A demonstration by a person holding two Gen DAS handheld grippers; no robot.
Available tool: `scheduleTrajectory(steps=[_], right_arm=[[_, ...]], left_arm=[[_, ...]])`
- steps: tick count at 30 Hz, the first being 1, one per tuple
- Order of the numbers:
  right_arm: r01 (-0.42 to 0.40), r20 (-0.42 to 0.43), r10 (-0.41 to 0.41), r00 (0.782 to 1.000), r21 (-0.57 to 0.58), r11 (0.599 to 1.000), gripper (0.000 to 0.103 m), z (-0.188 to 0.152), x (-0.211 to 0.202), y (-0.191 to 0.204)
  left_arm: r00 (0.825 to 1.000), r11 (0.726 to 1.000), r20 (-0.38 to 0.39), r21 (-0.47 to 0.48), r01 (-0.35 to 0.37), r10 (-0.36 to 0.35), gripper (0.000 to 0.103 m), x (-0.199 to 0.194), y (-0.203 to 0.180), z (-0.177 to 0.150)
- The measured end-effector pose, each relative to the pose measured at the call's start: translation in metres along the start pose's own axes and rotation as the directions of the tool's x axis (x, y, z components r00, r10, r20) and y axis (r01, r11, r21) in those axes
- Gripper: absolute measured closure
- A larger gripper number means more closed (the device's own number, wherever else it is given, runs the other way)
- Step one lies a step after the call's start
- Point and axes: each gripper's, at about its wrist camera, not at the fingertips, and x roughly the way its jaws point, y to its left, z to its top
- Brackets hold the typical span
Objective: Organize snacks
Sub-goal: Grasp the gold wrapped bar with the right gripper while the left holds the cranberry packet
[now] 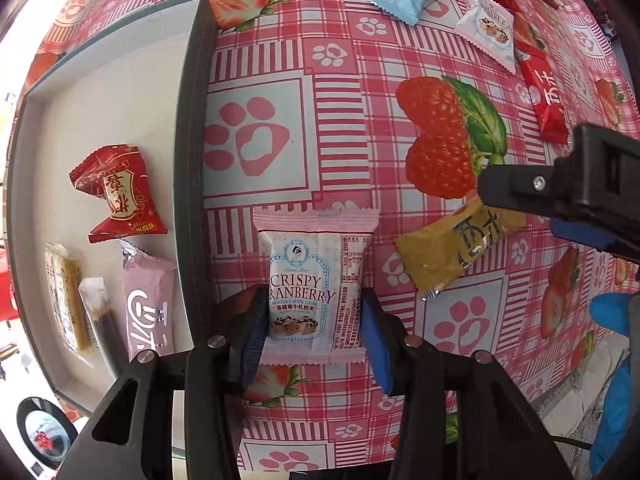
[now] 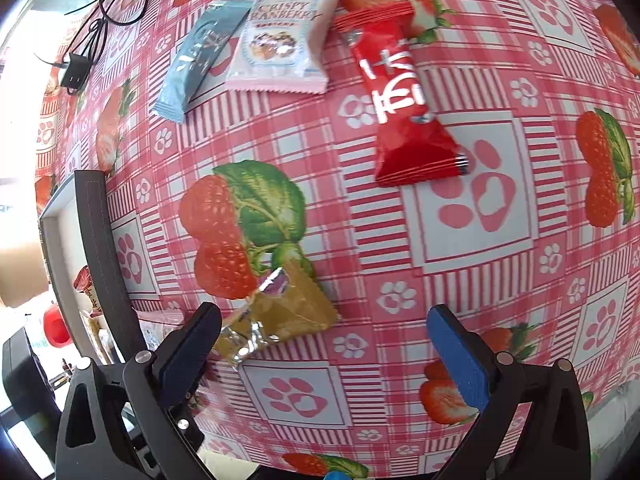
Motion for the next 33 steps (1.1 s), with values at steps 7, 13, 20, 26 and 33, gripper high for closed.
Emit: scheduleTrajectory(steps=[7,13,20,26,33], right_arm=[[0.229,-0.006,-0.233,0.972,-0.164,0.960,0.000,-0.015,0.020,0.028],[0.297,0.028,-0.299,0.954,-0.228,0.927,0.000,-0.029,0.013,-0.014],[0.235,-0.046,-0.237,0.970,-0.042,0.971,0.000,-0.032,0.000,-0.075],[0.100,-0.066,-0.094,0.993,0.091,0.991,0.000,-0.042,-0.013,-0.077],[0.283,0.050,-0.303,0.952,-0.520,0.806,0.000,-0.096,0.001,0.014]], left_arm=[[1.000,0.999,0.006,0.052,-0.017,0.017,0.044,-0.001,0.008,-0.008],[1.000,0.999,-0.001,0.046,0.006,-0.006,0.039,-0.007,-0.018,-0.004],[1.000,0.998,-0.017,0.065,0.018,-0.017,0.036,-0.006,-0.052,0.000],[0.998,0.998,-0.038,0.029,0.047,-0.046,0.034,-0.004,-0.031,-0.006],[0.998,0.998,-0.050,0.040,0.049,-0.047,0.023,0.003,-0.013,-0.016]])
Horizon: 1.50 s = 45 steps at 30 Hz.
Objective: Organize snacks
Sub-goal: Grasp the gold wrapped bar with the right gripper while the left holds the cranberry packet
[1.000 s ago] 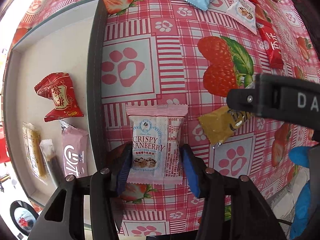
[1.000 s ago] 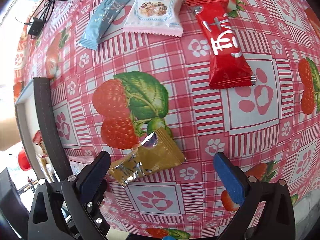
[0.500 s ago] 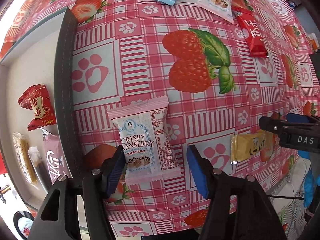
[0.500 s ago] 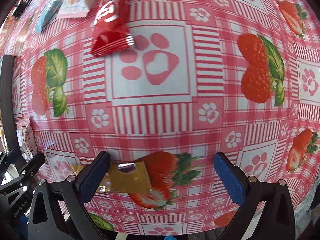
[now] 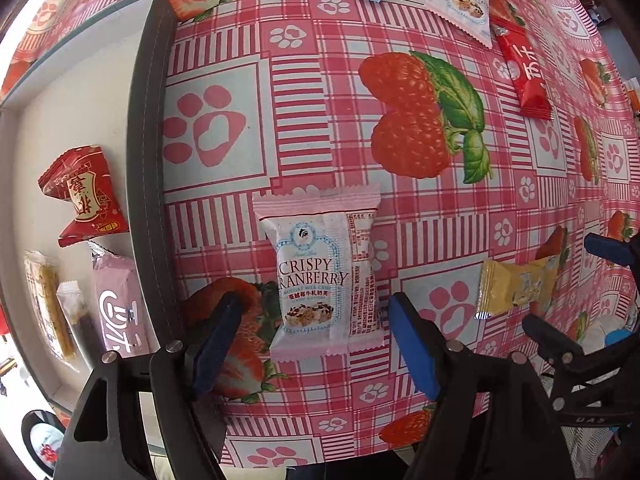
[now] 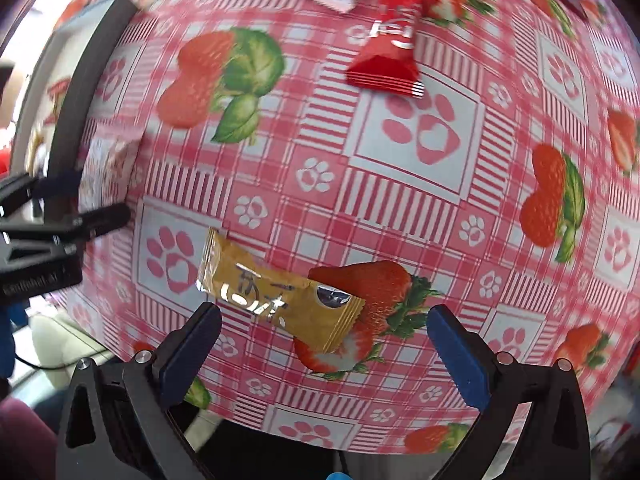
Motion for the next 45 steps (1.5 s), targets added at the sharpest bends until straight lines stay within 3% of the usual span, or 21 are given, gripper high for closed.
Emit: scheduleTrajectory(steps=[2,4,7,10,13,19,21,23,26,36,39,45], right_arm=[[0.074,0.008,-0.073,0.997,-0.092,0.993,0.000,0.001,0.006,0.019],[0.092,0.021,-0.091,0.996,-0.090,0.992,0.000,0.008,0.012,0.035],[0.087,-0.006,-0.087,0.996,0.052,0.995,0.000,0.028,0.021,0.029],[-0.004,-0.026,0.010,1.000,0.256,0.967,0.000,0.027,0.023,-0.006],[-0.055,-0.023,0.066,0.998,0.324,0.945,0.000,0.021,0.022,-0.021],[-0.097,-0.015,0.107,0.994,0.317,0.943,0.000,0.020,0.020,-0.015],[-0.090,-0.027,0.103,0.994,0.299,0.950,0.000,0.022,0.025,0.001],[-0.036,-0.041,0.049,0.998,0.269,0.963,0.000,0.025,0.026,0.031],[-0.032,-0.039,0.044,0.998,0.262,0.965,0.000,0.011,0.040,0.040],[-0.031,-0.007,0.034,0.999,0.252,0.967,0.000,0.043,0.047,0.038],[-0.031,-0.001,0.033,0.999,0.252,0.967,0.000,0.013,0.036,0.036],[-0.031,-0.002,0.033,0.999,0.252,0.967,0.000,0.017,0.038,0.038]], left_arm=[[1.000,1.000,-0.004,0.015,-0.017,0.017,0.021,0.003,-0.004,0.000],[0.999,0.999,-0.005,0.034,-0.043,0.043,0.021,0.003,-0.015,0.008],[0.998,0.997,-0.002,0.051,-0.065,0.065,0.021,0.005,-0.028,0.007],[0.998,0.997,0.001,0.046,-0.067,0.067,0.020,0.008,-0.038,0.008],[0.997,0.996,-0.005,0.044,-0.074,0.074,0.016,0.012,-0.036,0.016],[0.995,0.996,-0.055,0.028,-0.081,0.082,0.000,0.035,-0.051,0.040],[0.995,0.996,-0.053,0.025,-0.080,0.081,0.000,0.040,-0.048,0.041],[0.996,0.997,-0.052,0.022,-0.078,0.079,0.000,0.042,-0.049,0.041],[0.996,0.997,-0.039,0.020,-0.078,0.078,0.000,0.039,-0.048,0.037],[0.997,0.997,-0.006,0.022,-0.077,0.077,0.000,0.038,-0.045,0.033],[0.997,0.997,-0.006,0.021,-0.076,0.077,0.000,0.040,-0.045,0.035],[0.997,0.997,-0.001,0.022,-0.076,0.076,0.000,0.035,-0.046,0.031]])
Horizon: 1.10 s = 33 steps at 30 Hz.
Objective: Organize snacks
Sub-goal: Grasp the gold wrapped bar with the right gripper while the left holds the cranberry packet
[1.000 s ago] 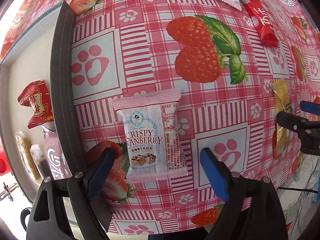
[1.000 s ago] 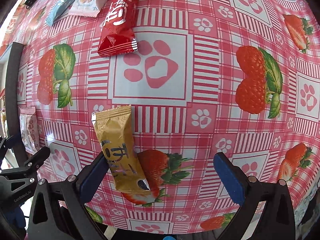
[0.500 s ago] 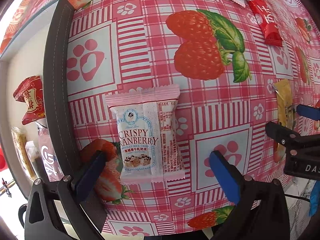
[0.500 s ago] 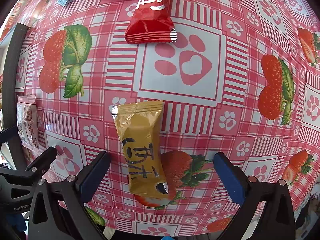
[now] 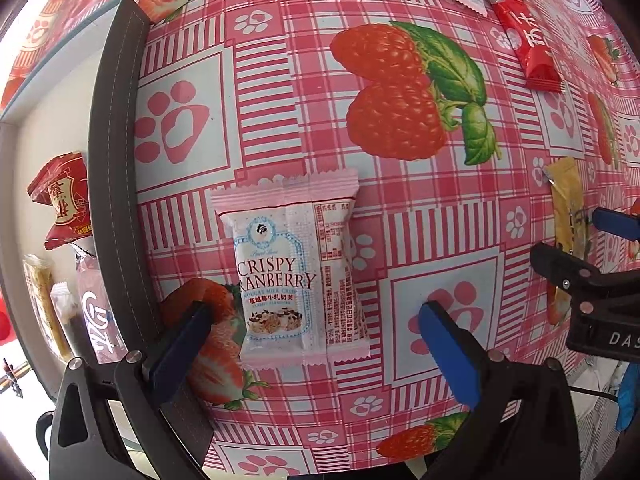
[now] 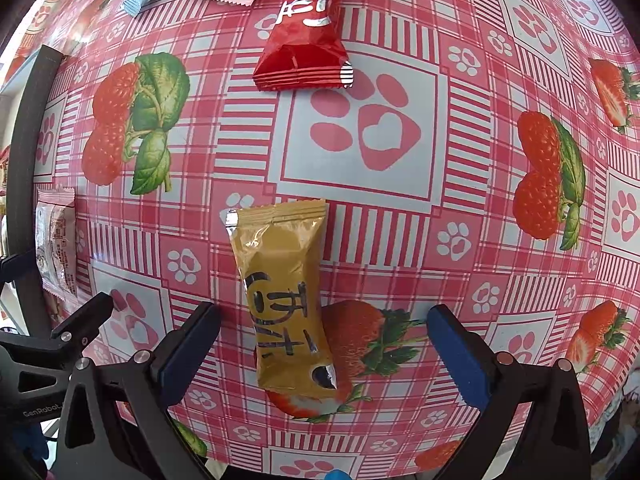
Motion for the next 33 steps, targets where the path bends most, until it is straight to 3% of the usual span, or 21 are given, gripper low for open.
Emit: scheduleTrajectory(steps=[27,33], right_arm=[[0.001,0.010,-0.001,1.000,-0.003,1.000,0.000,-0.0026,-0.0045,-0.0016],[0.002,-0.003,-0.002,1.000,-0.001,1.000,0.000,-0.0022,-0.0036,-0.0014]], left_arm=[[1.000,1.000,0.011,0.004,0.000,0.000,0.000,0.0012,0.0014,0.0007],[1.000,1.000,-0.019,0.006,-0.001,0.001,0.000,0.0024,0.0005,0.0028]])
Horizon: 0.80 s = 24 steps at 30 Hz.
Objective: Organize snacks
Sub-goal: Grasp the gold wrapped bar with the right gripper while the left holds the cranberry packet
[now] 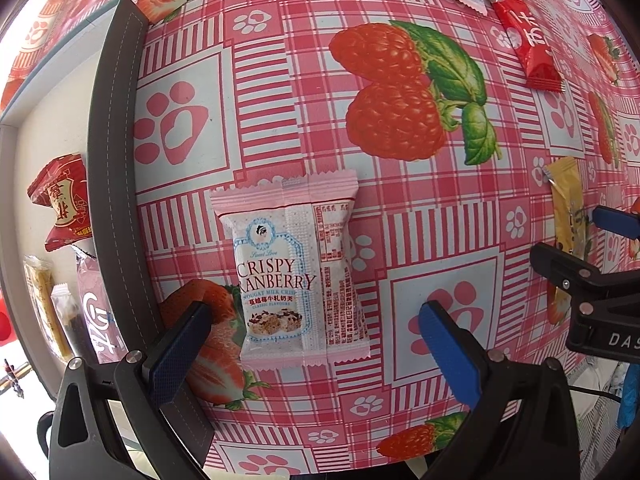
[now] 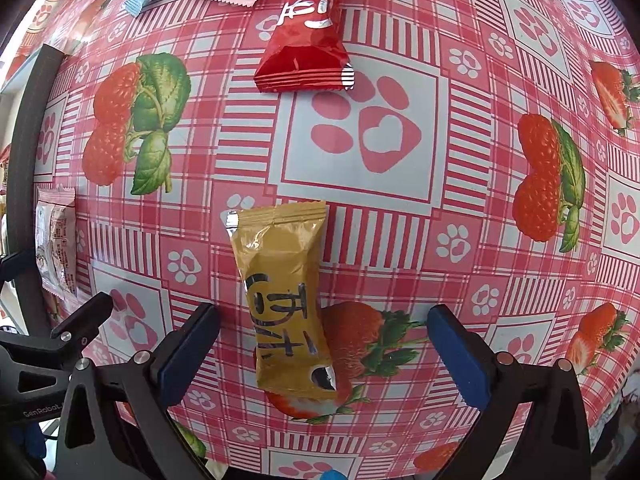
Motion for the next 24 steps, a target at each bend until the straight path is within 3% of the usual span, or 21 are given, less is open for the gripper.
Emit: scheduleTrajectory(steps=[3,6,9,10,12,13,15,24], right_arm=[[0.002,-0.012,-0.002,1.000,-0.001,1.000,0.000,0.001,0.002,0.000],[0.003,-0.021,-0.002,1.000,0.008,1.000,0.003,0.002,0.003,-0.001],[0.004,-0.007,-0.004,1.000,-0.004,1.000,0.017,0.002,-0.005,0.001],[0.006,-0.001,-0.006,1.000,-0.014,1.000,0.021,0.003,-0.007,0.003],[0.008,0.013,-0.007,1.000,-0.032,0.999,0.041,0.004,-0.013,0.005],[0.006,0.021,-0.005,1.000,-0.040,0.999,0.048,0.005,-0.016,0.006],[-0.009,0.032,0.010,0.999,-0.046,0.999,0.078,0.007,-0.022,0.007],[-0.169,0.068,0.168,0.983,0.017,0.985,0.078,0.021,-0.050,-0.001]], left_arm=[[1.000,1.000,-0.019,0.011,-0.002,0.002,0.000,0.001,-0.001,0.004],[1.000,0.999,-0.017,0.033,-0.007,0.008,0.007,-0.003,-0.003,0.005],[1.000,0.998,0.004,0.060,-0.015,0.015,0.023,-0.011,-0.007,0.007],[1.000,0.997,0.012,0.068,-0.019,0.018,0.032,-0.014,-0.008,0.008],[0.999,0.996,0.027,0.084,-0.023,0.021,0.049,-0.019,-0.010,0.010],[0.999,0.996,0.030,0.089,-0.017,0.014,0.051,-0.021,-0.010,0.011],[0.999,0.997,0.037,0.084,0.000,-0.003,0.055,-0.025,-0.009,0.013],[0.989,0.996,0.121,0.047,0.077,-0.082,0.058,-0.063,0.009,0.015]])
